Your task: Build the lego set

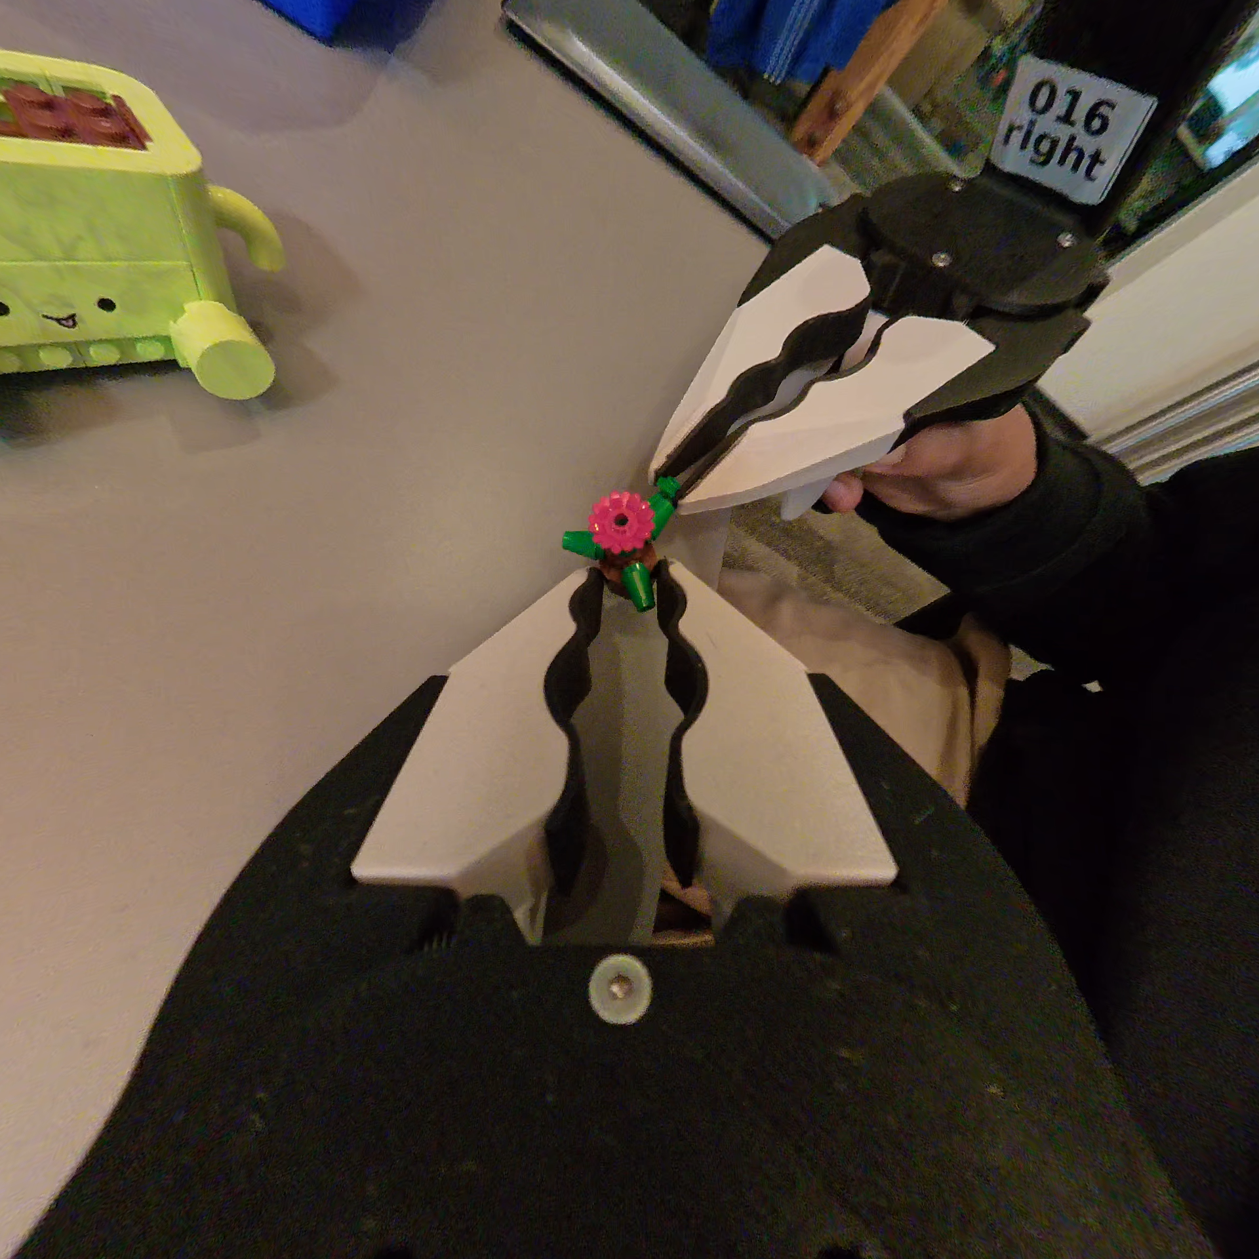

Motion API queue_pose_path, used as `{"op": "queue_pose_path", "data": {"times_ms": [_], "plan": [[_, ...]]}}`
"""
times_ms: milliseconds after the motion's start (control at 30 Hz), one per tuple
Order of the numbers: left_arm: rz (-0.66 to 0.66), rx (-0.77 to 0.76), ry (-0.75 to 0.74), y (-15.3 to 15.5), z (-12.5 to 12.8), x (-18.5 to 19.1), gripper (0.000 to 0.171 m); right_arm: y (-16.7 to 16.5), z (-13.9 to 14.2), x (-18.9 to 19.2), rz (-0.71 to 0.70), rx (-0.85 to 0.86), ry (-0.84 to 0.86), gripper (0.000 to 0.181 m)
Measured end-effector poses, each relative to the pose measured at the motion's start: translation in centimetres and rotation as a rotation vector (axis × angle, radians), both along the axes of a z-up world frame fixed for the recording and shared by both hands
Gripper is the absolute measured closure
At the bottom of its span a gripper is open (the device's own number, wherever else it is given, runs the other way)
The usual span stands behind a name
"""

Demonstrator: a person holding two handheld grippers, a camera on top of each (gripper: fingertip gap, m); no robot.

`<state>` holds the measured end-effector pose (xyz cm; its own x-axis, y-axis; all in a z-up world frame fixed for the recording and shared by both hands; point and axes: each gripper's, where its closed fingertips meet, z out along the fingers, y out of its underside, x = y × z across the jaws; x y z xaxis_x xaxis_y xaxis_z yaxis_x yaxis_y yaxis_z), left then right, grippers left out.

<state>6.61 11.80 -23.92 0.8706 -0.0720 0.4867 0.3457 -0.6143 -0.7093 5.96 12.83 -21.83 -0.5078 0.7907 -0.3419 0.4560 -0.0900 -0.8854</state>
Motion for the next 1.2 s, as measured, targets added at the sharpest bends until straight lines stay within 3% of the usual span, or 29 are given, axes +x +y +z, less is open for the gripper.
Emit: {"op": "queue_pose_path", "data": {"times_ms": [267, 567, 833, 1200], "plan": [[-0.004, 0.069, -0.137, -0.2, 1.2, 0.1, 0.156, 0.2, 1.6, 0.1, 0.002, -0.073, 0.041, 0.177], [-0.034, 0.076, -0.172, -0.3, 1.3, 0.5, 0.157, -0.4, 1.8, 0.6, 0.042, -0.124, 0.037, 0.177], [-0.029, 0.054, -0.115, -0.2, 0.9, 0.5, 0.157, -0.5, 1.3, 0.6, 0.052, -0.119, 0.012, 0.177], [-0.018, -0.017, 0.089, 0.0, -0.5, 0.7, 0.157, -0.4, 0.3, 0.8, 0.058, -0.038, -0.003, 0.177]]}}
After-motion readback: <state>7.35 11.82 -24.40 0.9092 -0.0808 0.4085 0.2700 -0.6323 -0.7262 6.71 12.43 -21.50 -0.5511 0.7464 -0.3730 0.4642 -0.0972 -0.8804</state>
